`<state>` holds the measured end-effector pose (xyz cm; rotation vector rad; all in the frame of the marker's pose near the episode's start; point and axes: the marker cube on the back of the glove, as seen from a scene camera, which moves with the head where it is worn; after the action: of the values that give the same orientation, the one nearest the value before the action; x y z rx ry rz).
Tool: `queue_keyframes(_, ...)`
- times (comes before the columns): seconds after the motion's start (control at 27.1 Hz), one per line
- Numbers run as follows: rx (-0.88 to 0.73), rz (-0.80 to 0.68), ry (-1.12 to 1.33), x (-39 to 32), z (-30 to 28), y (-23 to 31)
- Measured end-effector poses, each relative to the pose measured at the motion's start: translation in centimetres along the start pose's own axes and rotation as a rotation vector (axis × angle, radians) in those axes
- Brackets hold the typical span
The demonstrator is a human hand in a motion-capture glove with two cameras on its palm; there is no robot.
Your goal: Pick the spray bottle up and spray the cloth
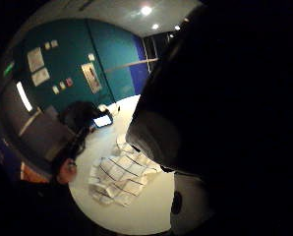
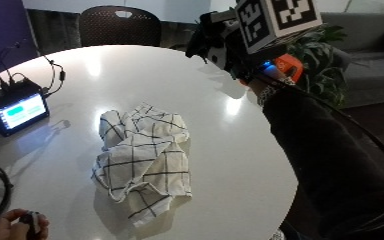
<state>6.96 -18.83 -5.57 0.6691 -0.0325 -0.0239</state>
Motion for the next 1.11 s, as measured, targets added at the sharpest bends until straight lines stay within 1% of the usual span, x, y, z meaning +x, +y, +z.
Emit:
queue_keyframes(0.15,-0.067,-0.212,0.157,-1.8,-0.1,-1.7)
queue_keyframes(0.29,-0.138,-0.418,0.345,-3.6,0.3,-1.5)
queue_keyframes(0.44,-0.168,-0.508,0.419,-4.6,0.8,-0.7)
queue_keyframes(0.63,-0.235,-0.693,0.61,-5.9,2.0,3.1)
queue_keyframes(0.74,-0.28,-0.753,0.636,-6.5,2.8,5.5)
queue_keyframes(0.88,-0.307,-0.807,0.592,-7.3,4.2,7.9)
queue_keyframes(0.99,-0.282,-0.829,0.555,-7.8,4.9,8.2)
queue_keyframes(1.11,-0.253,-0.817,0.556,-8.0,4.4,7.4)
